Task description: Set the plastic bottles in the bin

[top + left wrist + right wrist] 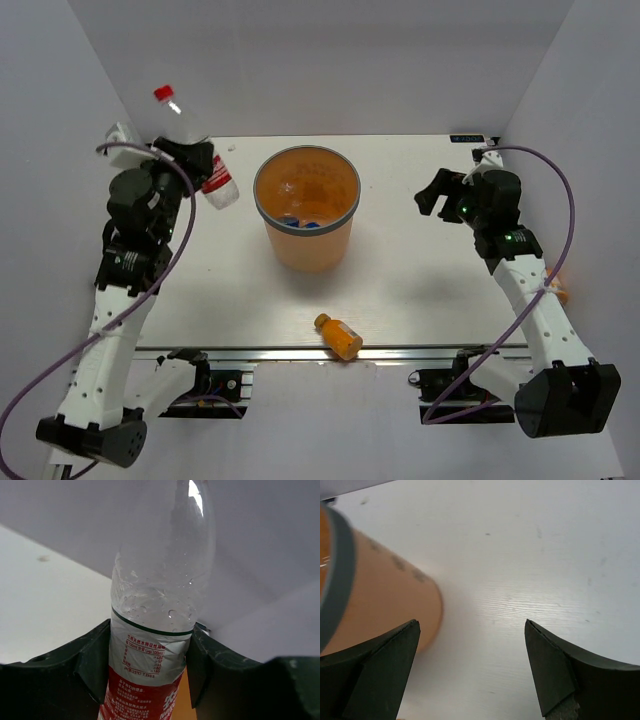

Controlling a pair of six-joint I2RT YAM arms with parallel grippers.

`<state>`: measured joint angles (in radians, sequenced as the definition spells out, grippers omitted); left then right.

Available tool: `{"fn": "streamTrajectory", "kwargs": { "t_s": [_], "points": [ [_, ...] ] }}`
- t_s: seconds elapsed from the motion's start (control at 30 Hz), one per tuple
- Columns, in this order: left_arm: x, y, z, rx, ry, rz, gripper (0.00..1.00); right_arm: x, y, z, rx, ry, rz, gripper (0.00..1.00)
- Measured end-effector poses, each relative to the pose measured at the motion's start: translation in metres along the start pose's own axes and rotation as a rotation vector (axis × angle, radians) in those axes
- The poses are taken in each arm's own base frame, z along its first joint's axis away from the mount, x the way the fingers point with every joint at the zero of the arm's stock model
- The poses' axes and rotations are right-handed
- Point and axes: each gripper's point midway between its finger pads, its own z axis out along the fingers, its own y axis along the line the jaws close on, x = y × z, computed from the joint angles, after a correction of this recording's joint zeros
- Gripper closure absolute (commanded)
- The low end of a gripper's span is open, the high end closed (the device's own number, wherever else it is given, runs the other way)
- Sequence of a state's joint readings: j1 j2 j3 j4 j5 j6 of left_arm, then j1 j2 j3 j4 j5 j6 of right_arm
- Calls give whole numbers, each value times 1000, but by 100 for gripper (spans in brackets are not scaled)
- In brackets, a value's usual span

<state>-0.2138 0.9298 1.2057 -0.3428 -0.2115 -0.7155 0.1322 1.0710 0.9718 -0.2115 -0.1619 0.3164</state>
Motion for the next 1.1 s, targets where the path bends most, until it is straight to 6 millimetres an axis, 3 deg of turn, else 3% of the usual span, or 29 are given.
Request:
{"fn": "streamTrajectory", "kwargs": {
  "t_s": [0.07,0.17,0.2,0.27,0.33,0.4,0.5,0.6,0.67,0.8,0.87,0.93,1.03,1.1],
  "points": [
    [0,-32,12,108,34,16,48,6,-24,2,106,19,16,11],
    [37,-65,42,197,147,69,39,19,-60,6,250,67,36,11],
    [59,-68,54,201,201,95,37,23,-69,6,285,83,39,11],
    [106,-62,70,185,314,146,23,30,-80,5,318,111,33,11],
    [145,-51,77,157,409,189,2,33,-82,4,317,128,20,11],
    [162,-40,80,131,458,213,2,33,-79,3,300,130,4,11],
    [157,-40,78,133,448,230,2,30,-80,1,305,122,-19,11],
    [139,-48,74,150,400,249,2,26,-95,-4,383,135,-49,11],
    [121,-53,75,148,349,270,2,21,-117,-7,497,174,-76,11],
    [79,-51,82,63,217,306,2,10,-193,-15,816,275,-84,11],
    [61,-37,89,13,178,301,2,21,-237,-27,971,364,-71,11],
    [46,-11,98,-54,153,289,2,45,-270,-41,1077,479,-71,11],
    [40,39,105,-182,144,268,2,78,-298,-56,1168,650,-111,11],
    [50,65,105,-244,165,266,2,94,-309,-59,1208,745,-163,11]
  ]
}}
